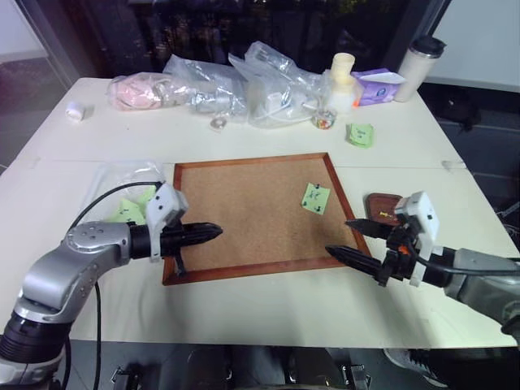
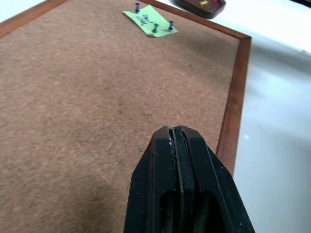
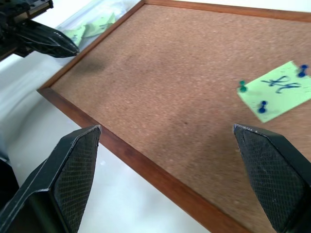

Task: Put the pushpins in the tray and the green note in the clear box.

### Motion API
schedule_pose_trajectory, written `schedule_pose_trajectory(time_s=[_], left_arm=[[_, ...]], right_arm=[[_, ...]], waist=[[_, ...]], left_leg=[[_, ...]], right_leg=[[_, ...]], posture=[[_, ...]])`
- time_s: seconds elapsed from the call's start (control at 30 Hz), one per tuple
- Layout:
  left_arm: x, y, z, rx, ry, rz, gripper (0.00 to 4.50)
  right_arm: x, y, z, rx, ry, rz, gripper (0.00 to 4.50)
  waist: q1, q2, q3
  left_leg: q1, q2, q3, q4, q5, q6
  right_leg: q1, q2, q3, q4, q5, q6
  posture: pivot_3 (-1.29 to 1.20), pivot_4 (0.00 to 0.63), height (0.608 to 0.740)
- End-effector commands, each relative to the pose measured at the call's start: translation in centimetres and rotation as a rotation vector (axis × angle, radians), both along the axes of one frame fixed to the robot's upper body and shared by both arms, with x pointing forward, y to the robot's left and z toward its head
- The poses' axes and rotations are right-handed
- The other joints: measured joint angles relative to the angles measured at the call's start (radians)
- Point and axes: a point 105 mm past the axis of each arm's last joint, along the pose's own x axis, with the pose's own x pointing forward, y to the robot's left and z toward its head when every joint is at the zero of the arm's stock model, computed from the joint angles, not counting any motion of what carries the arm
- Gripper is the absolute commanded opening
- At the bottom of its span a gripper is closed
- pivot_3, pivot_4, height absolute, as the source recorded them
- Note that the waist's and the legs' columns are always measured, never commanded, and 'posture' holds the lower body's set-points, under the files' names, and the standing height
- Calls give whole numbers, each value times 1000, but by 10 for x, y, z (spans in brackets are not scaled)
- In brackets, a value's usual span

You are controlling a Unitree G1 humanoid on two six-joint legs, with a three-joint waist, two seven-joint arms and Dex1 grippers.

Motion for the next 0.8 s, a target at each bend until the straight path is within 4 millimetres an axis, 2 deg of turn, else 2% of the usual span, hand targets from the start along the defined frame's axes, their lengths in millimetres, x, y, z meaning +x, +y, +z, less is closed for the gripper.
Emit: schedule_pose_trajectory(time_s=[0.03,0.57,0.8], left_arm=[[-2,-1,10,12,-67,-2,50],[0,-2,11,13,-57,-19,50],[6,-4,14,17,-69,-34,50]], right_arm=[[-2,8,5,-11,-40,23,4500],[0,12,3,3,-43,13,4500],[2,7,3,2,-56,-30,4500]], waist=[[0,0,0],[0,0,0],[0,0,0]], left_leg=[[0,0,0,0,0,0],[0,0,-1,0,0,0],[0,0,-1,0,0,0]], right_leg=[[0,0,0,0,0,0],[0,0,-1,0,0,0],[1,0,-1,0,0,0]], posture=[[0,150,737],[0,150,737],[0,150,737]])
